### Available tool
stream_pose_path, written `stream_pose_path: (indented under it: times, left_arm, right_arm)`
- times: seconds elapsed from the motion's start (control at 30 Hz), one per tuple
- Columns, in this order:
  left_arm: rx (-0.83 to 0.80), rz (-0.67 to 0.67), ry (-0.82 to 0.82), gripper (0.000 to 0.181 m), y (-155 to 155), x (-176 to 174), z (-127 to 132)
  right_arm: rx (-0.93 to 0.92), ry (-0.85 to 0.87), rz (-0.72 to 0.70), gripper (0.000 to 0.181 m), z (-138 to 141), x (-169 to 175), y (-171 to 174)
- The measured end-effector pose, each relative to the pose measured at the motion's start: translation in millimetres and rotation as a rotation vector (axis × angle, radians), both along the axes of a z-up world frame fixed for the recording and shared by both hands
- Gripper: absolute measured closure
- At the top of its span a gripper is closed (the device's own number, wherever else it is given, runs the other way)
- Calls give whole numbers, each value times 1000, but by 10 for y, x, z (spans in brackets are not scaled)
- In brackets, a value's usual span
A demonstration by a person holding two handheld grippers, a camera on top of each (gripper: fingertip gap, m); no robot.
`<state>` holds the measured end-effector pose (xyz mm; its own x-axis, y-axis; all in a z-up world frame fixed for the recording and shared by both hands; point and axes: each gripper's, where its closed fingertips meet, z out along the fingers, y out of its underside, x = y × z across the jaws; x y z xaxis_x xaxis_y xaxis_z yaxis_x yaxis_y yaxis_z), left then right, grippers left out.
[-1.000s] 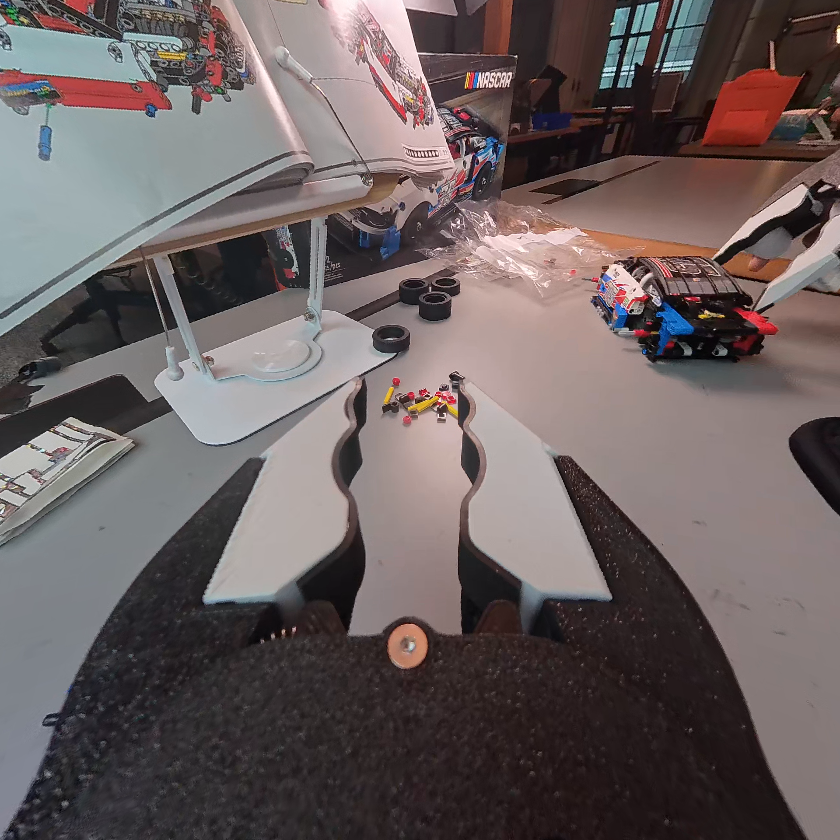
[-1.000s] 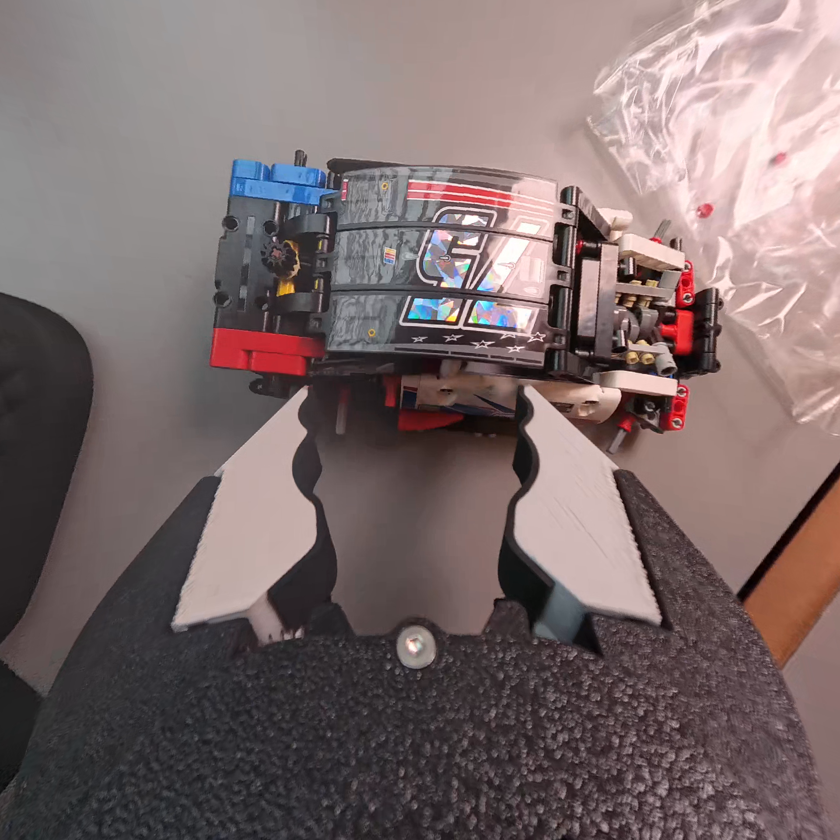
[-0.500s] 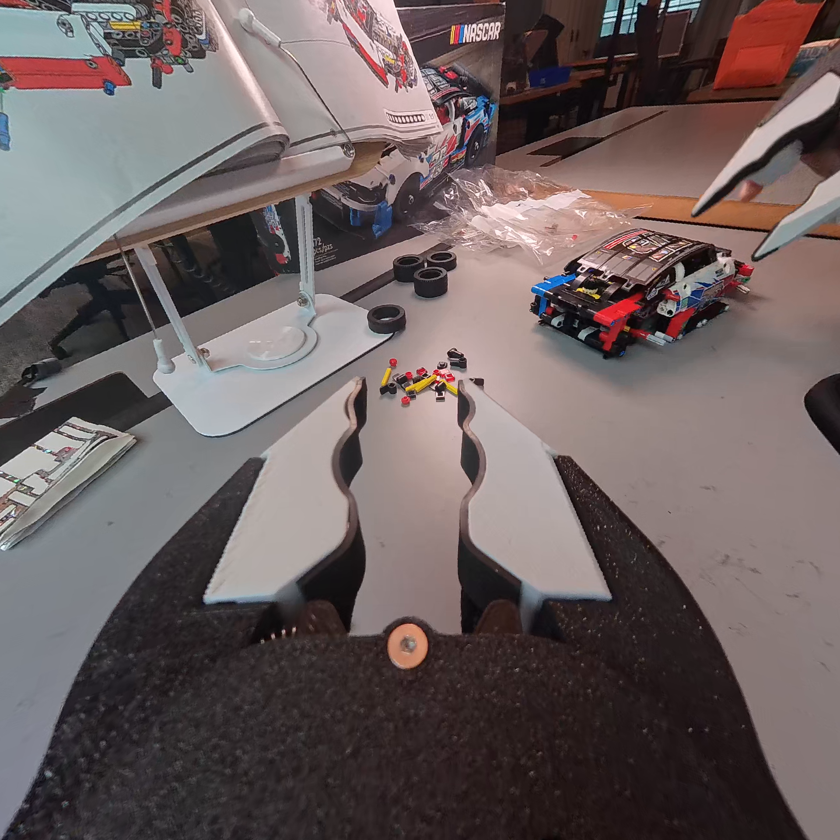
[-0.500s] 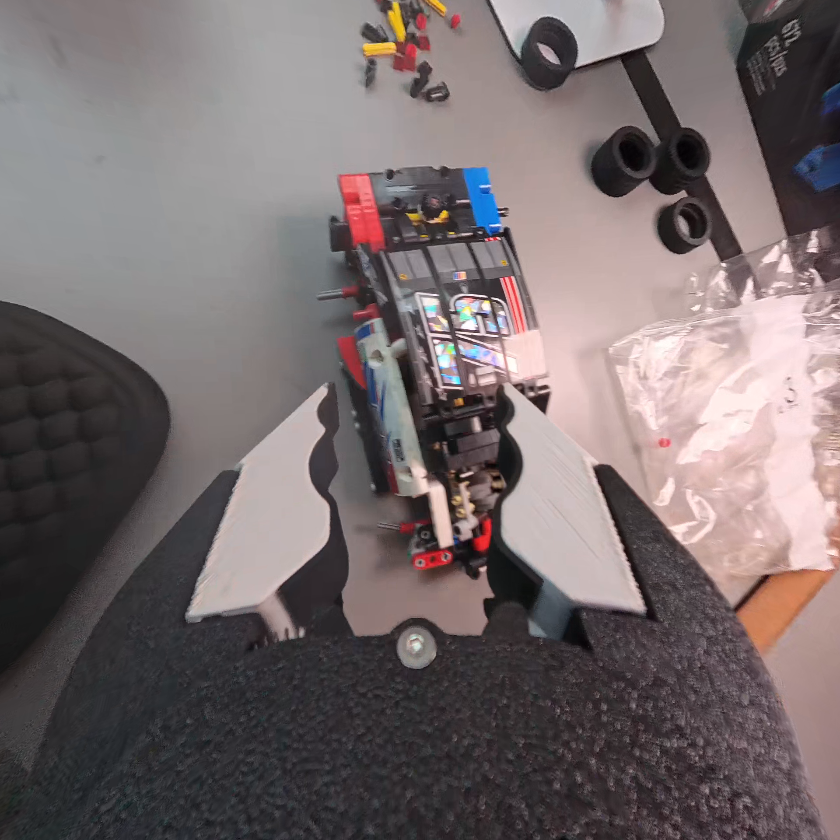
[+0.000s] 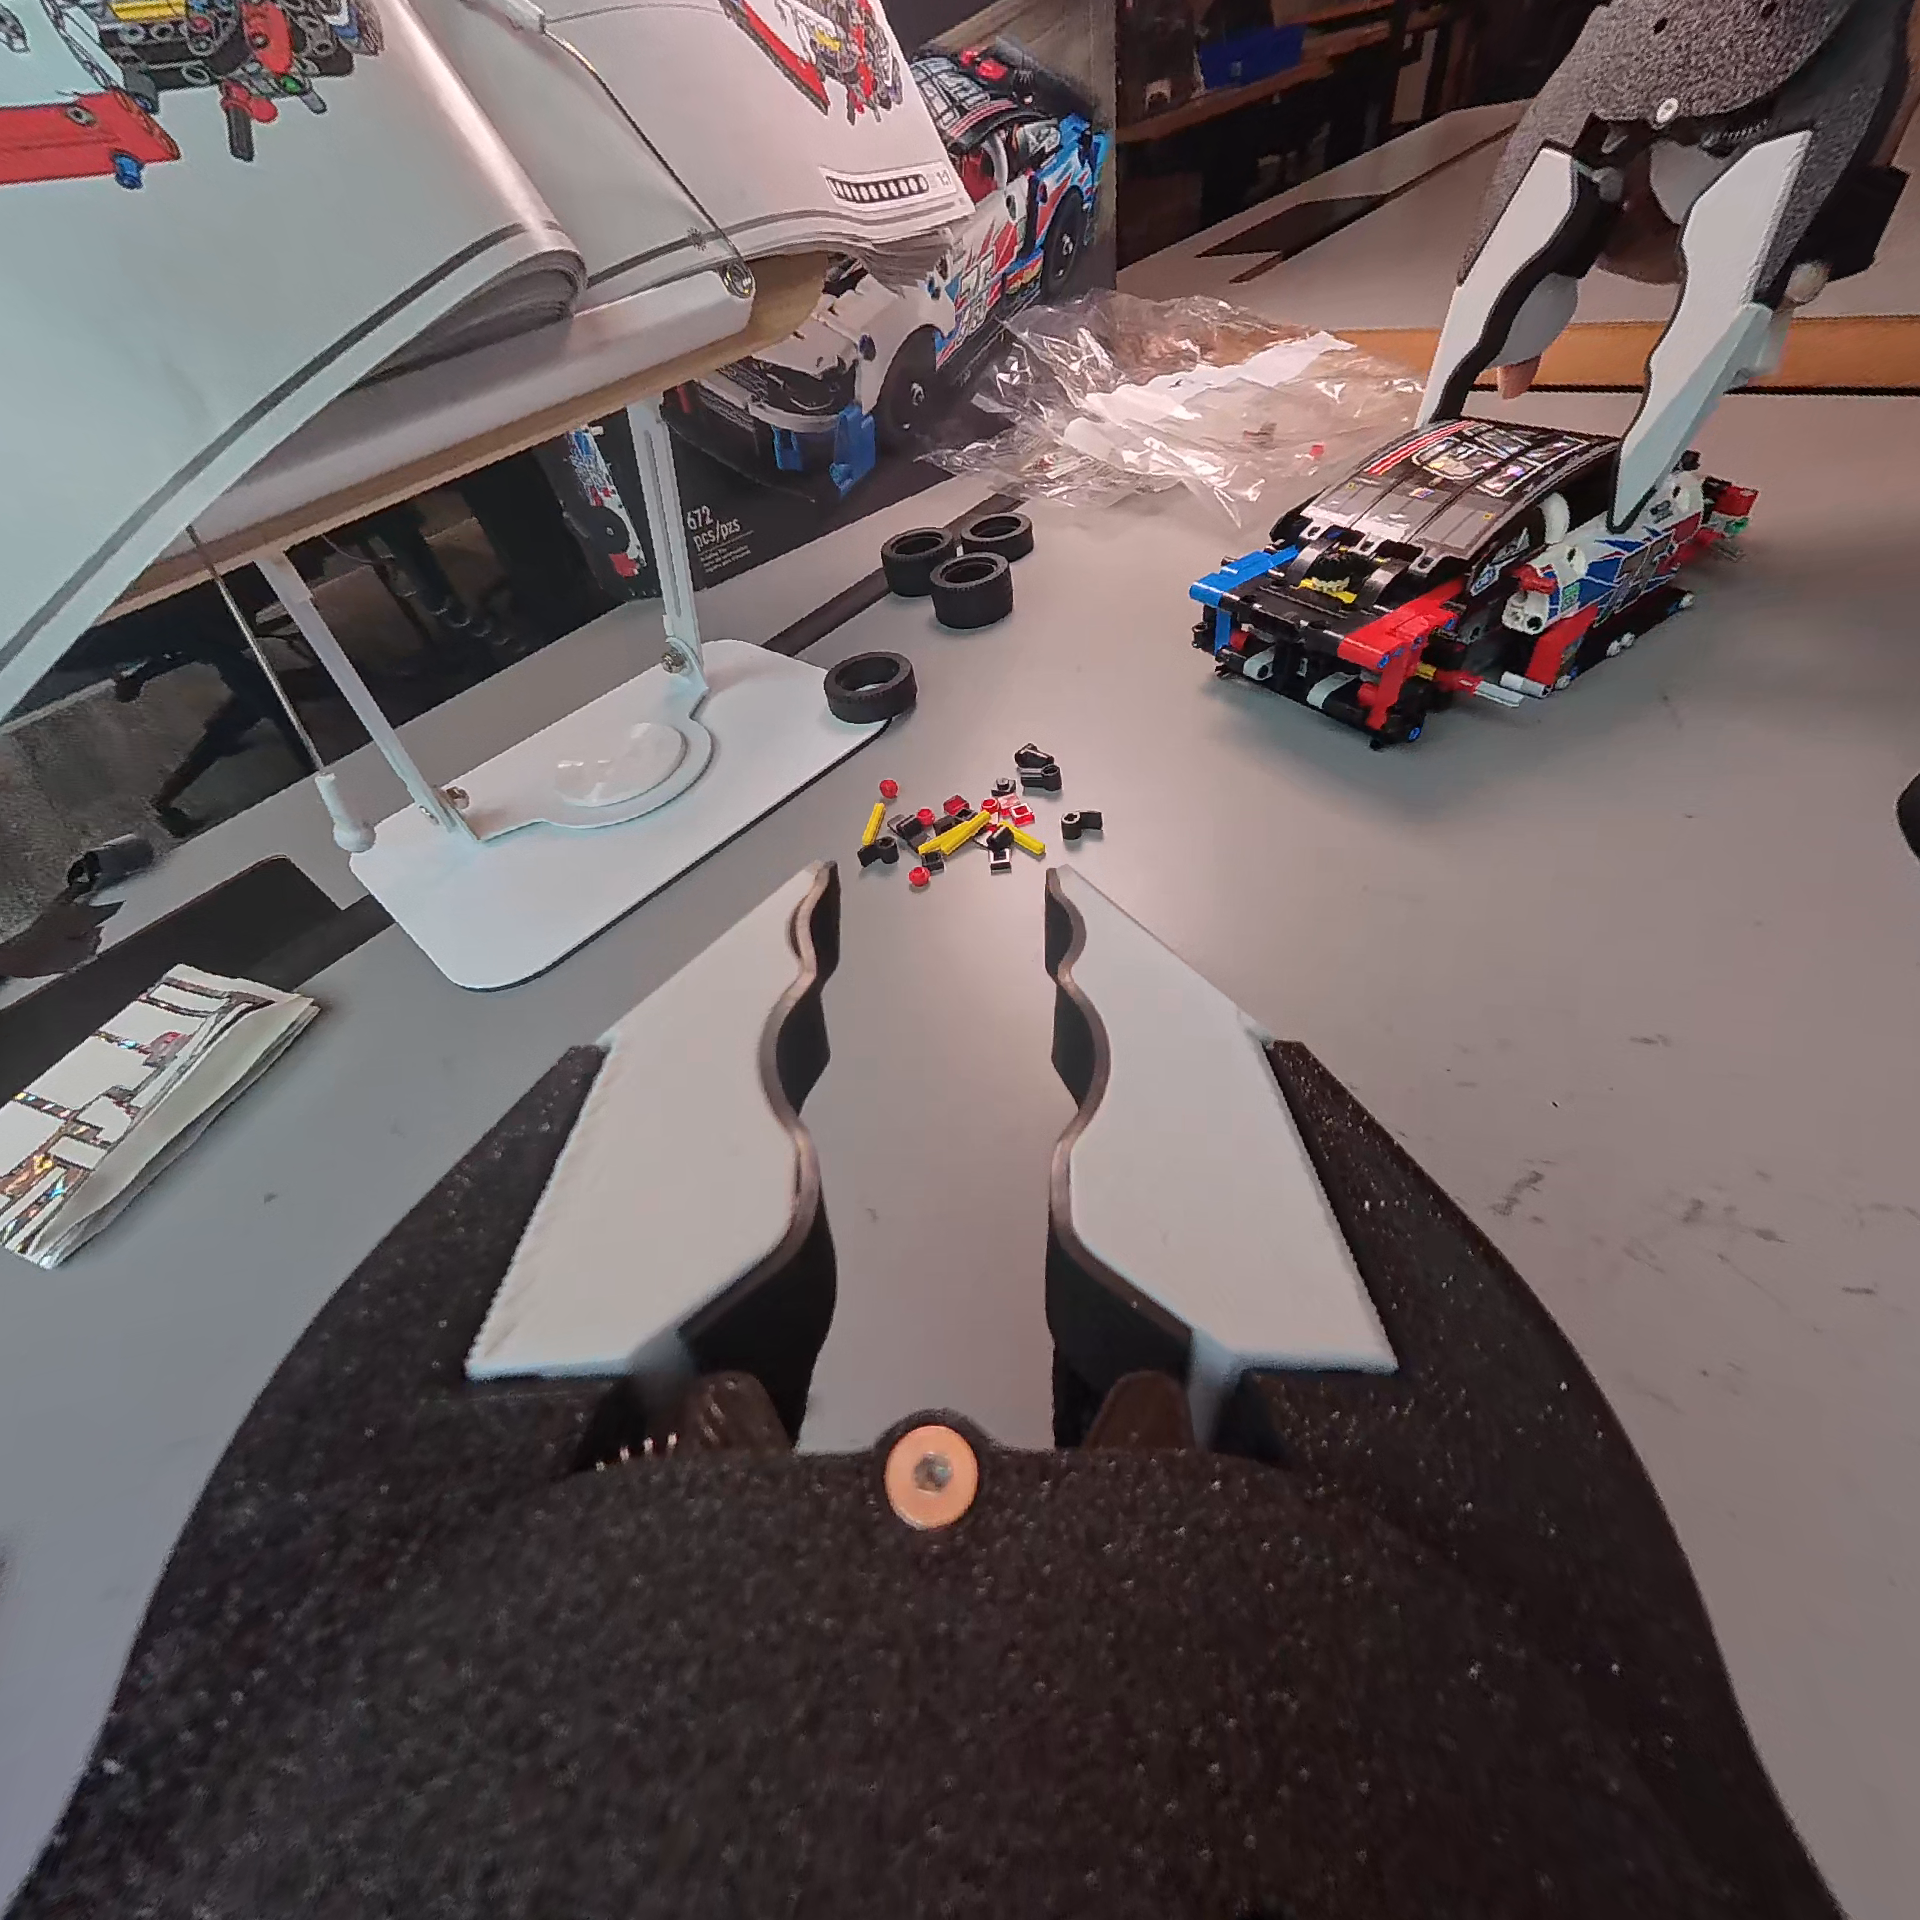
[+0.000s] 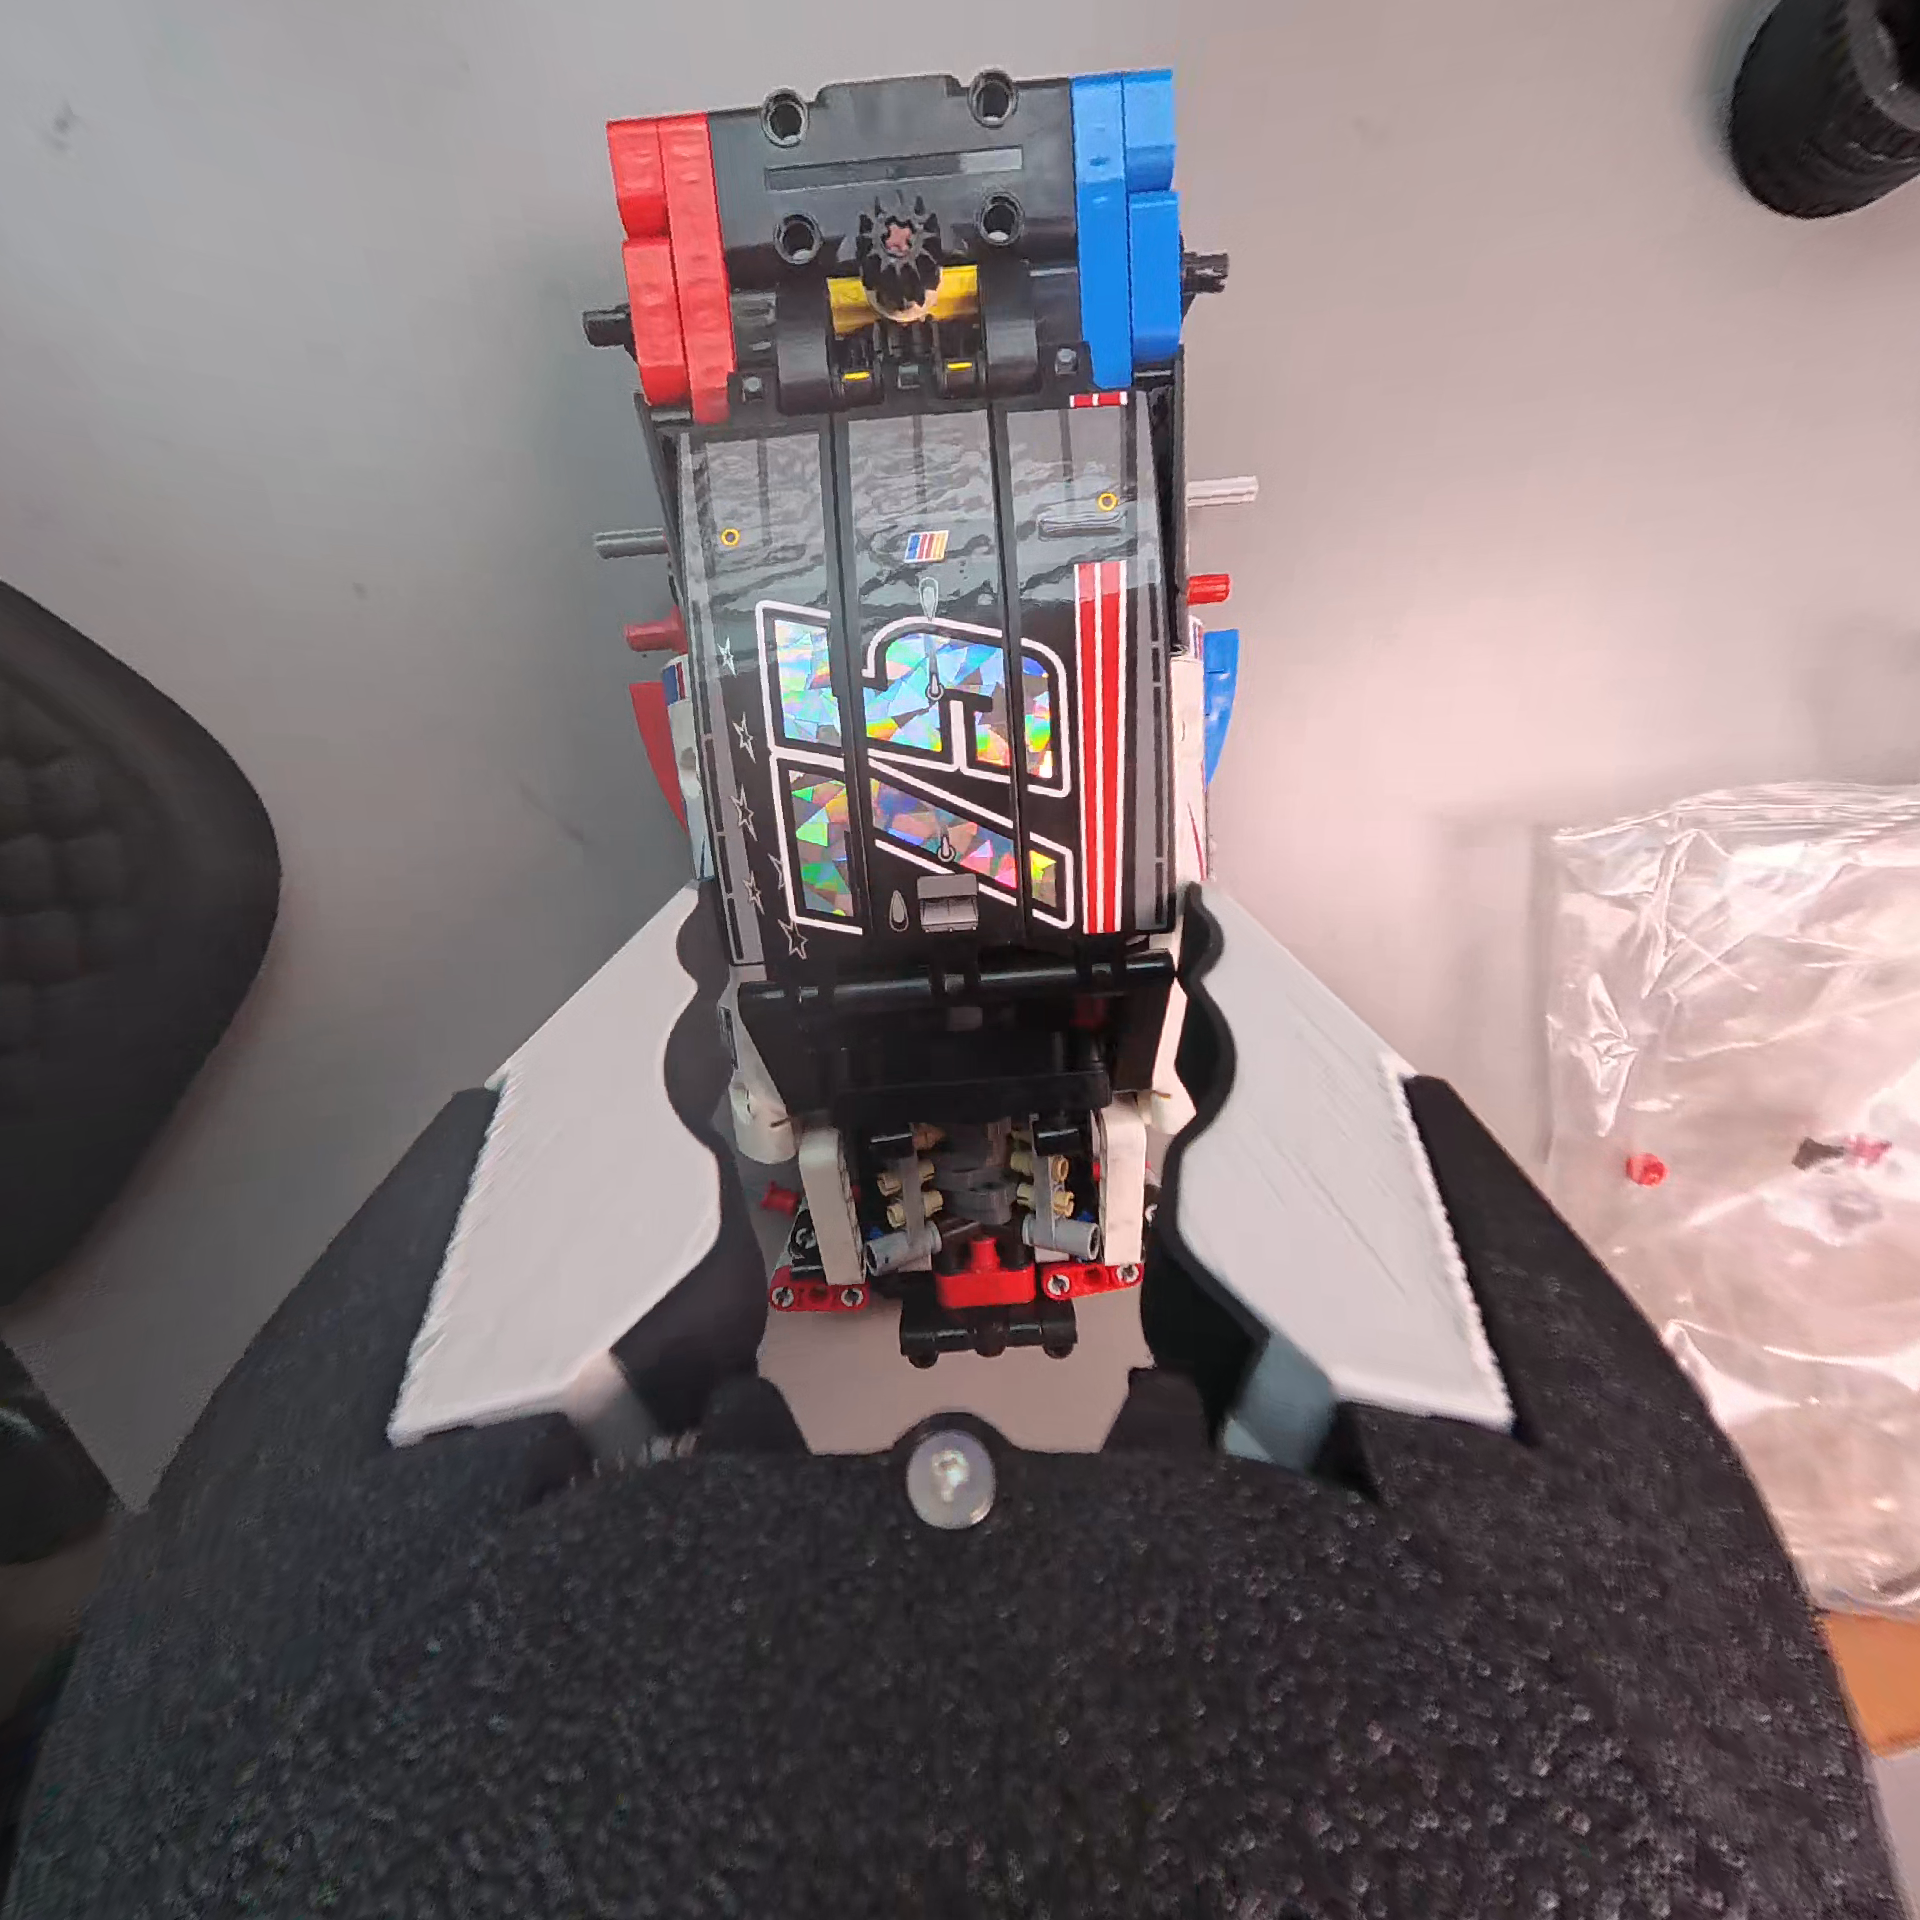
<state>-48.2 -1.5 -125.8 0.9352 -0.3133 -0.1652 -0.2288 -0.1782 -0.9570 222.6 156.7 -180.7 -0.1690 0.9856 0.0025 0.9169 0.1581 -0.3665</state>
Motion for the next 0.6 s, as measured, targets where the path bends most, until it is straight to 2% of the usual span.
stream_pose_path:
  times: [0.03, 0.23, 0.43, 0.47, 0.6]
  left_arm:
    - [-3, -3, -1, 144, 1, 6, -10]
    - [-21, -27, 10, 144, -2, 83, -66]
    - [-35, -77, 26, 143, -24, 236, -116]
    - [-32, -110, 31, 140, -43, 301, -118]
    - [-34, -364, 21, 110, -249, 747, -107]
  right_arm:
    - [-9, 1, 7, 96, 7, -17, -19]
    - [-29, 7, 70, 96, 18, -153, -197]
    - [-142, 43, 149, 97, 80, -424, -522]
    - [-166, 44, 163, 97, 94, -473, -580]
    - [-323, 36, 220, 97, 171, -649, -866]
